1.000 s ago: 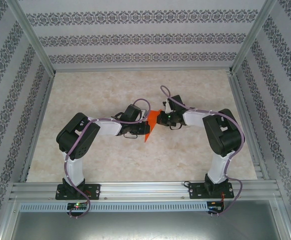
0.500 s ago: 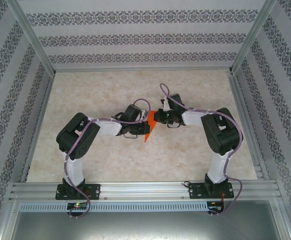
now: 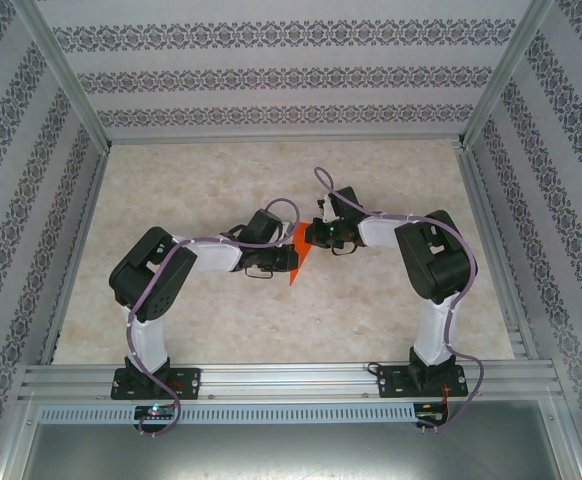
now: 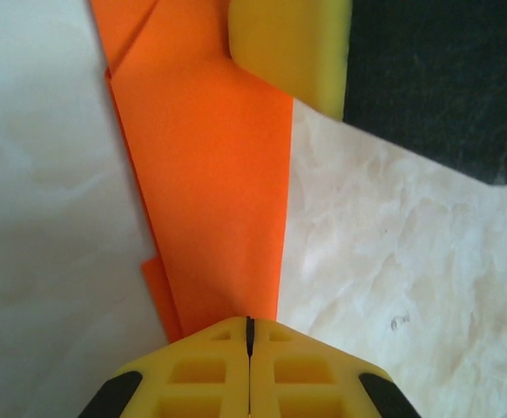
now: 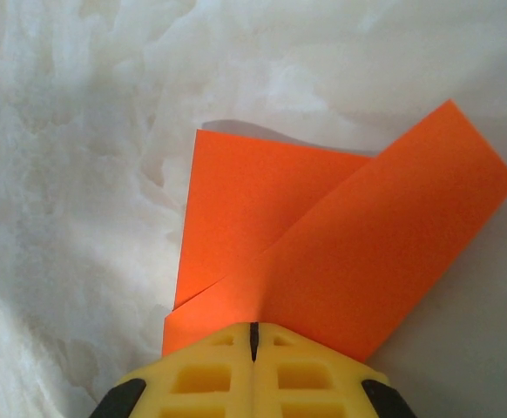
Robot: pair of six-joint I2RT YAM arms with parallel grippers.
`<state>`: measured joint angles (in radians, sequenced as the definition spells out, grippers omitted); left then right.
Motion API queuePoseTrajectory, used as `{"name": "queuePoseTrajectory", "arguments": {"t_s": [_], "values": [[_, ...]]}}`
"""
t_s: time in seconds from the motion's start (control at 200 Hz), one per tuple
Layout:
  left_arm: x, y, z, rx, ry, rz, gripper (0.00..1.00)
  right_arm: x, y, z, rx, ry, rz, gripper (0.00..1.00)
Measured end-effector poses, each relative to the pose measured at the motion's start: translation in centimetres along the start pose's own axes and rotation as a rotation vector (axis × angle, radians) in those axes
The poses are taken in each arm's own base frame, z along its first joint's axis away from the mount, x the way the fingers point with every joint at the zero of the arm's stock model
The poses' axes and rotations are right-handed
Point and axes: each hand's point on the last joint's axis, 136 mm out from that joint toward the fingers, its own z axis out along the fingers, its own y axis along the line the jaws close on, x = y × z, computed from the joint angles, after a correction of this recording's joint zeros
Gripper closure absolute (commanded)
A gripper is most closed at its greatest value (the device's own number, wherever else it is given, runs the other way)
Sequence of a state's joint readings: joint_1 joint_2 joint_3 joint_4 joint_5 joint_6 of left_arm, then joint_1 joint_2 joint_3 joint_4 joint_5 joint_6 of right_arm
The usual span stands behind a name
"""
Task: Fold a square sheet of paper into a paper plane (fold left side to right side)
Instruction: Fold the wing for the fifth time at the center of the table.
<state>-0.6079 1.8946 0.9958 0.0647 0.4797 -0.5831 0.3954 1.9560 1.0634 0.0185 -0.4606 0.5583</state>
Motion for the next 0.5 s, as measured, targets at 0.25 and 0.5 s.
{"name": "queuePoseTrajectory", "arguments": {"t_s": [0.25, 0.5], "values": [[0.8, -1.5, -0.2, 0.08, 0.053, -0.026, 0.92, 0.0, 0.0, 0.0, 0.0, 0.001, -0.011, 1.0], [0.7, -1.1, 0.9, 0.075, 0.068, -0.041, 0.93, 0.1, 0.0, 0.0, 0.002, 0.006, -0.015, 1.0]]}}
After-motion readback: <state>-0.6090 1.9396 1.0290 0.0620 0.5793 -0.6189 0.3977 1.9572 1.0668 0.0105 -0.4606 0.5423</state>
